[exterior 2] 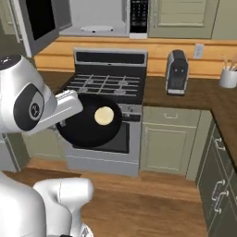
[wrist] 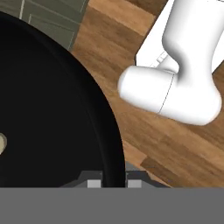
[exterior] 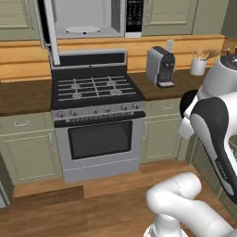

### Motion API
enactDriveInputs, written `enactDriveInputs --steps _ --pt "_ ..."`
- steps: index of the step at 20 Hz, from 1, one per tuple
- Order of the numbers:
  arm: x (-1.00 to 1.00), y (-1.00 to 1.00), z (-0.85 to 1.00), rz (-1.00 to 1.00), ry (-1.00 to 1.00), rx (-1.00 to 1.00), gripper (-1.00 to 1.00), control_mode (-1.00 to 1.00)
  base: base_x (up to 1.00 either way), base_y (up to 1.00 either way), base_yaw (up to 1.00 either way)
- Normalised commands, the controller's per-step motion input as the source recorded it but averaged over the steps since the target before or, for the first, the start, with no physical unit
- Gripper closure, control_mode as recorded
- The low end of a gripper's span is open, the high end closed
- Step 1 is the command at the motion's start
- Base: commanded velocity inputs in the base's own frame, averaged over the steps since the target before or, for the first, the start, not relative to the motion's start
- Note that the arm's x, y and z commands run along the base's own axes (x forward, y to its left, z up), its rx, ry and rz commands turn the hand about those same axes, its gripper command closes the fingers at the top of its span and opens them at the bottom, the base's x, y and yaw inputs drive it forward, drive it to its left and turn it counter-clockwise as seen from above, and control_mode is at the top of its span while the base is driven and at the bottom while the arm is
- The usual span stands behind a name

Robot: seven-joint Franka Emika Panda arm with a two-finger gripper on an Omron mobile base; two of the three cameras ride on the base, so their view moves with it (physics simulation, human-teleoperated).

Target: Pick the mushroom from the sink and place it in the bowl. Then pick the bowl and place it in the microwave. Then close the microwave door and press the start button.

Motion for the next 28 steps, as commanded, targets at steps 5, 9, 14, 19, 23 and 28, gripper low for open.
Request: enactDriveInputs --steps 5,9,14,19,23,28 --pt "0.0 0.0 0.0 0.0 0.0 0.0 1.0 1.0 1.0 0.23 -0.3" --pt "0.0 0.0 0.0 0.0 0.0 0.0 1.0 1.0 0.9 0.53 -0.18" --pt "0.0 0.0 0.0 0.0 0.0 0.0 1.0 1.0 0.55 0.61 -0.03" --pt "0.0 0.0 0.0 0.0 0.0 0.0 1.0 1.0 0.84 0.12 -0.03" --pt "0.0 0.0 0.0 0.0 0.0 0.0 1.0 1.0 0.63 0.0 -0.02" --pt "0.0 0.0 0.0 0.0 0.0 0.0 1.0 1.0 0.25 0.0 -0.05"
